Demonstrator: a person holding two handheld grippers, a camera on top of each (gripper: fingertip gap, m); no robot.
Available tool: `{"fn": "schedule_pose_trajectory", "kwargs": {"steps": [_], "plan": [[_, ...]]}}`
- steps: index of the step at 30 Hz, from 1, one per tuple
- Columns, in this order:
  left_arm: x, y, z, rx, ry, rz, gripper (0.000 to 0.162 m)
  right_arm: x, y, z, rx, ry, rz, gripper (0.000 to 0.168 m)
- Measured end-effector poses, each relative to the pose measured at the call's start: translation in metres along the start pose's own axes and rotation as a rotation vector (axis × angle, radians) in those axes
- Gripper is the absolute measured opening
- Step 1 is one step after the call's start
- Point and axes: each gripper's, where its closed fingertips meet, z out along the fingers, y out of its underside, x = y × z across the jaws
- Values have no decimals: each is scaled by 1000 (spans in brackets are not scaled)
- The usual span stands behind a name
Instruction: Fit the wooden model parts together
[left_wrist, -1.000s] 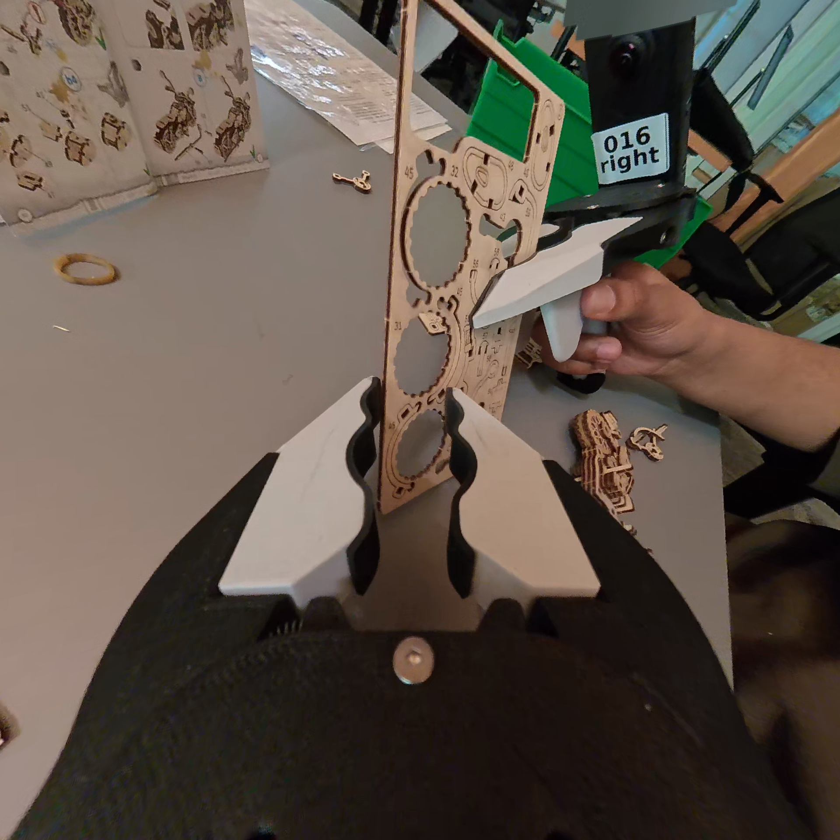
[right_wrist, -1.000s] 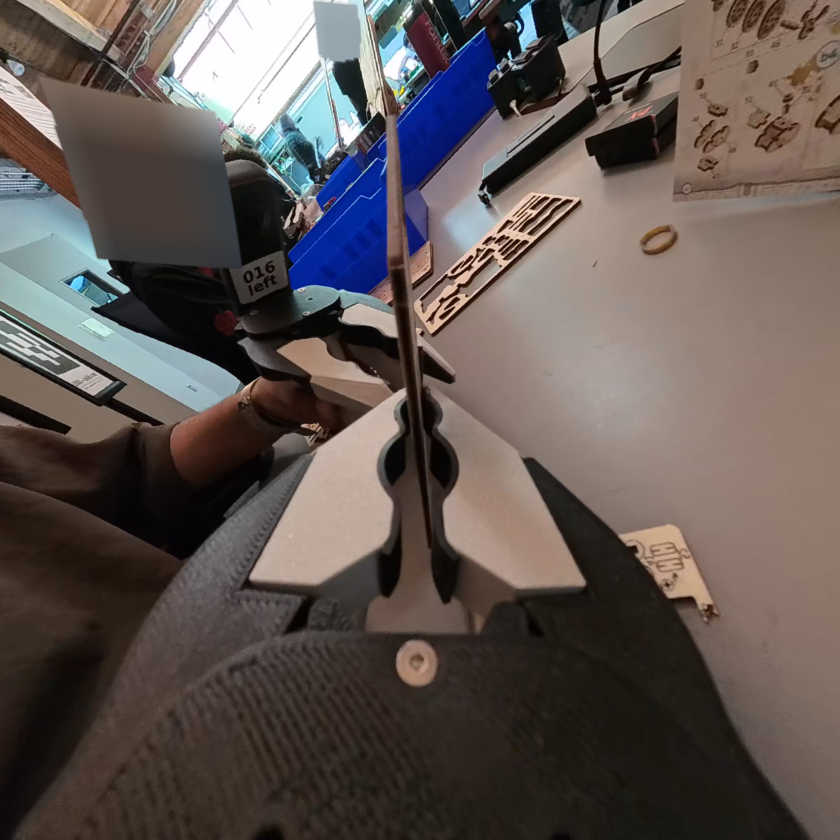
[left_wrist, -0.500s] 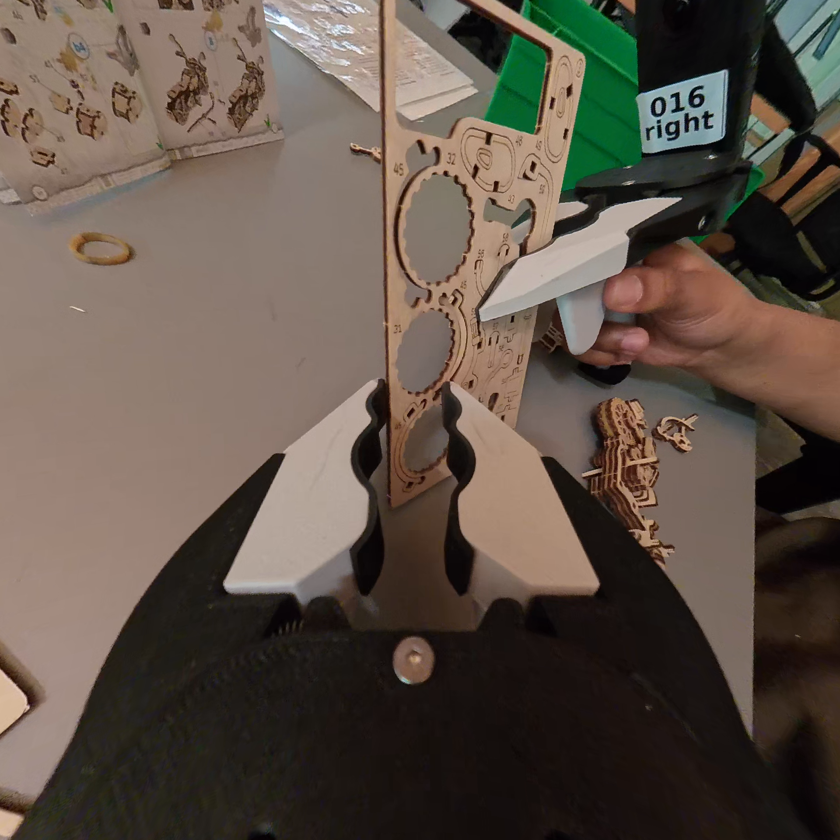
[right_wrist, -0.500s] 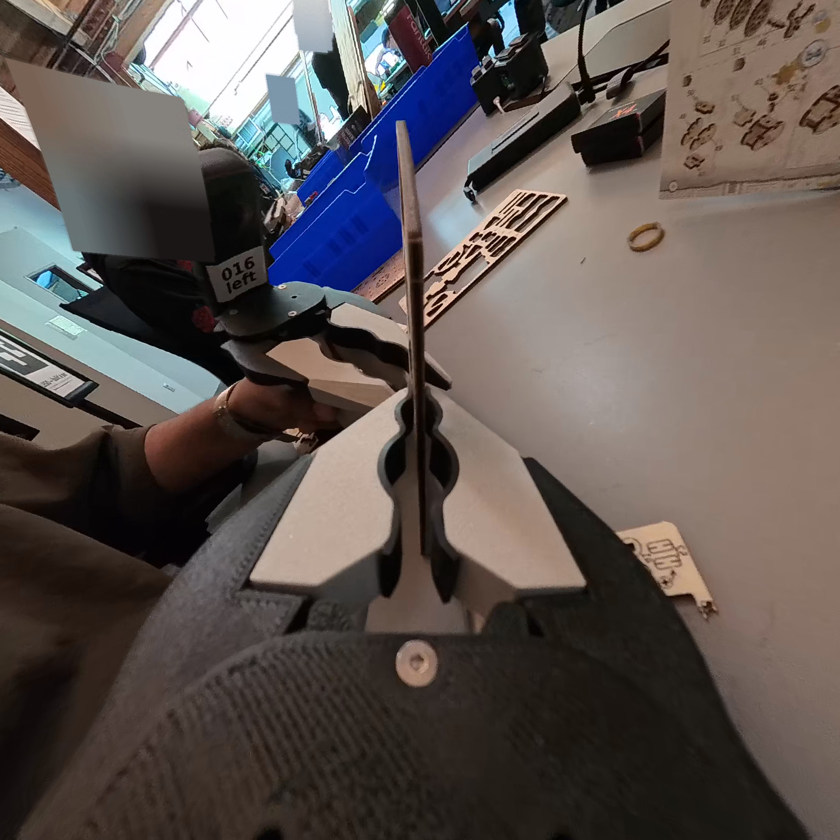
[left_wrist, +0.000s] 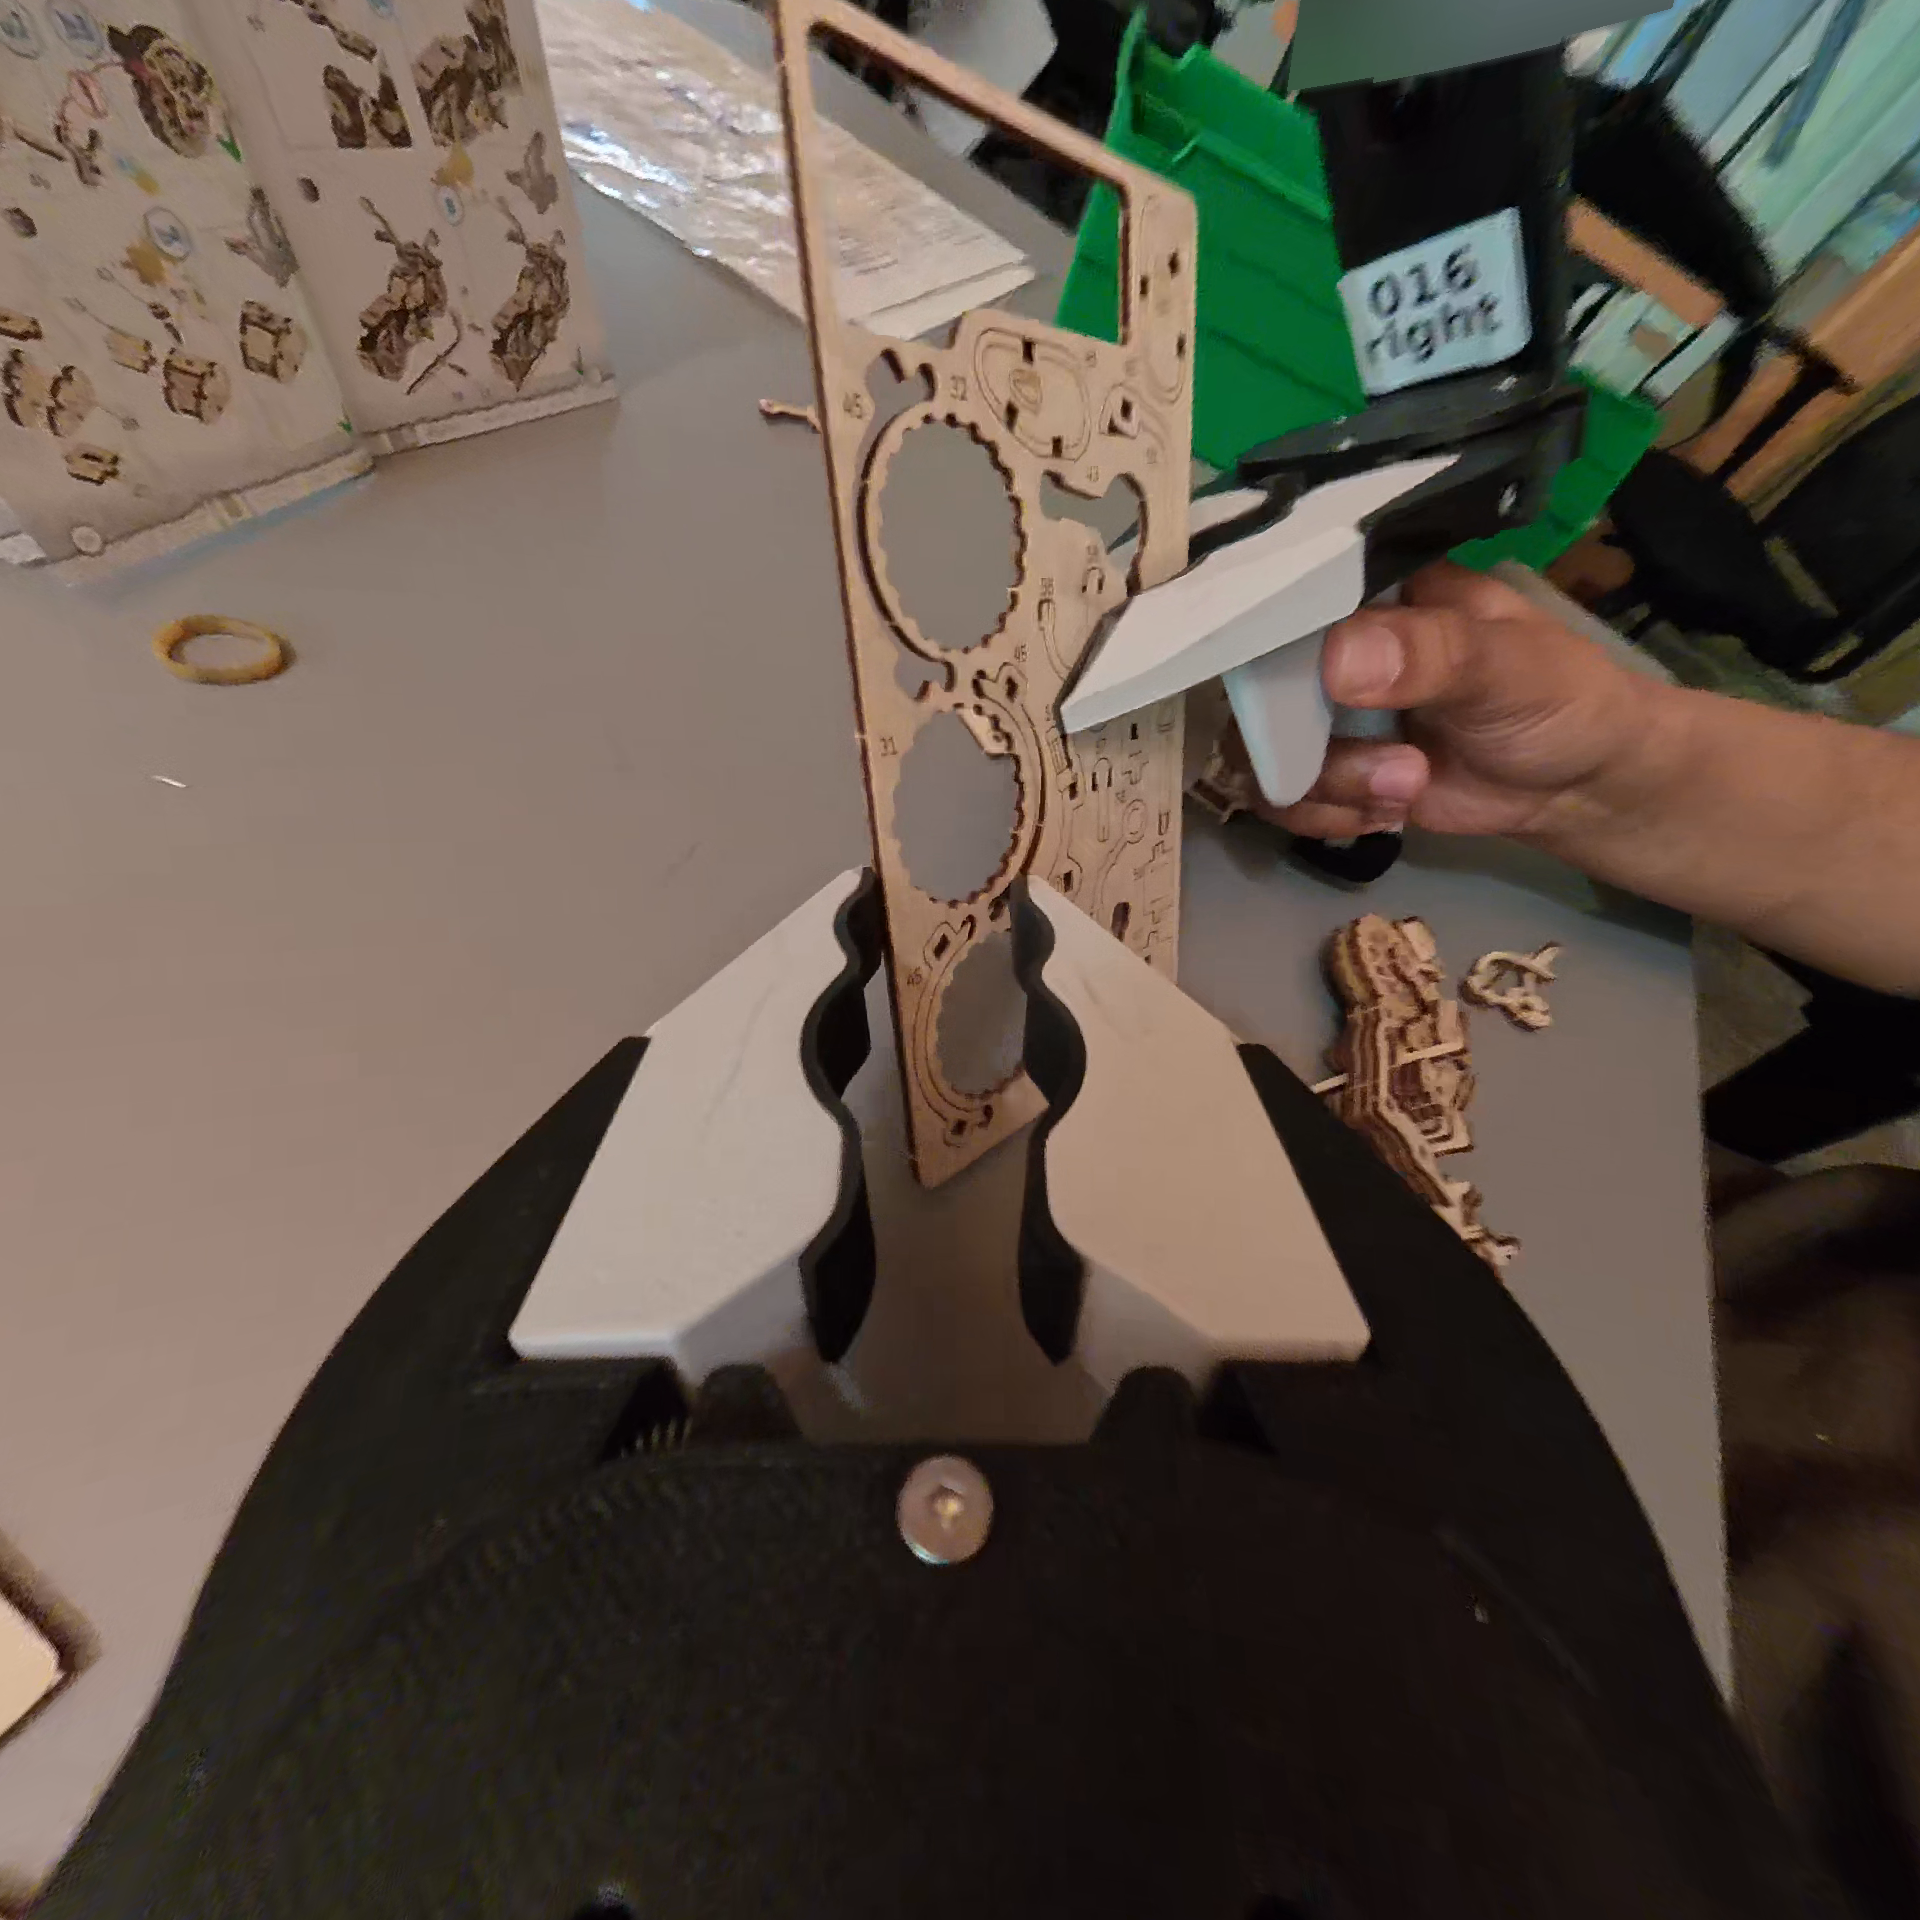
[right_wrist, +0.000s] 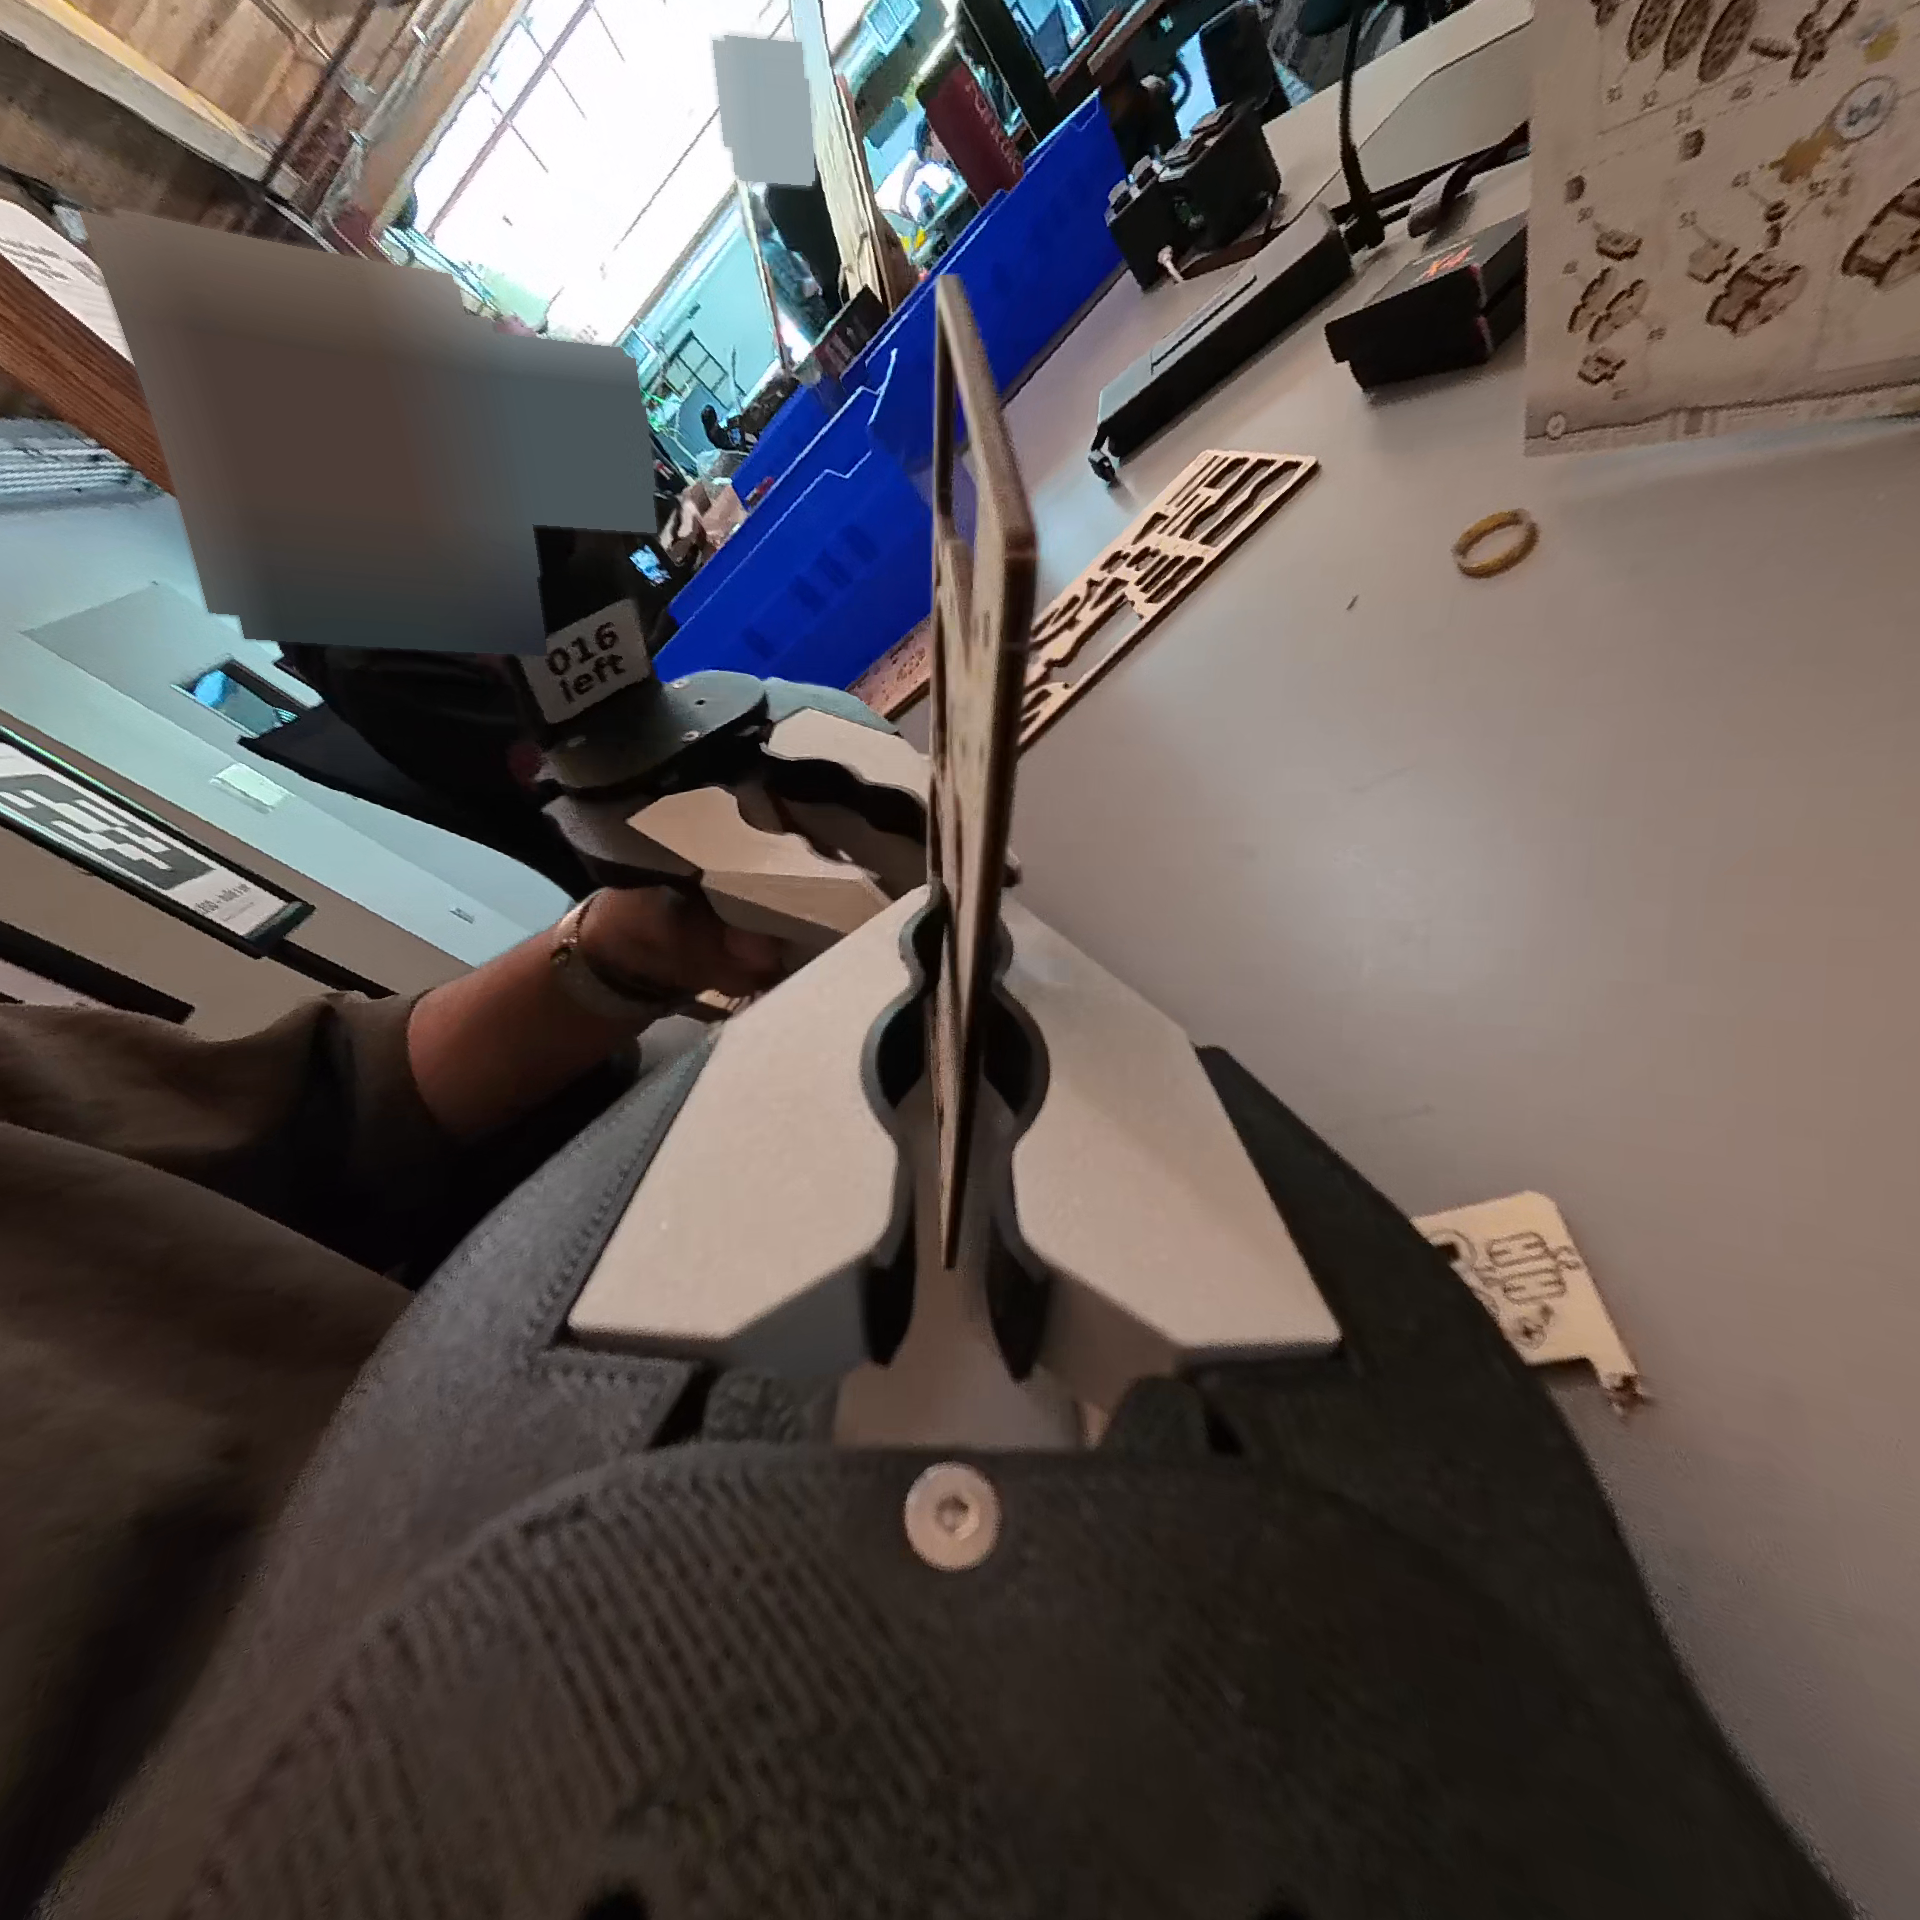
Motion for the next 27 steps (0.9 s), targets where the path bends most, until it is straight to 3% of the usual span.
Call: {"fn": "schedule_pose_trajectory", "kwargs": {"steps": [14, 21, 27], "plan": [[4, -6, -4, 57, 122, -140, 19, -3, -5, -3, 37, -48, 15, 1], [2, -22, -16, 192, 259, -296, 14, 0, -18, -14, 93, -72, 52, 1], [9, -27, -18, 218, 302, -285, 14, -13, -14, -12, 66, -154, 49, 1]]}}
